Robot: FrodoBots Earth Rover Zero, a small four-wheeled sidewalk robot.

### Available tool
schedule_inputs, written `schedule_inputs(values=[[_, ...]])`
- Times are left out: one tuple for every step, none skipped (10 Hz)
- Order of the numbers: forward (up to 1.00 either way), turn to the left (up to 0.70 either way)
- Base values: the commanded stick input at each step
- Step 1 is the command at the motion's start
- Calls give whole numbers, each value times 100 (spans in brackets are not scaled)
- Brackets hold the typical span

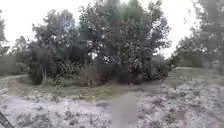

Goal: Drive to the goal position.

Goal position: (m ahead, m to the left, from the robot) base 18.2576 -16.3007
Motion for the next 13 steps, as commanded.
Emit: schedule_inputs(values=[[0, -45], [0, -45], [0, -45], [0, -45], [0, -45], [0, -45], [0, -45], [0, -45], [0, -45], [0, -45], [0, -45], [0, -45], [0, -45]])
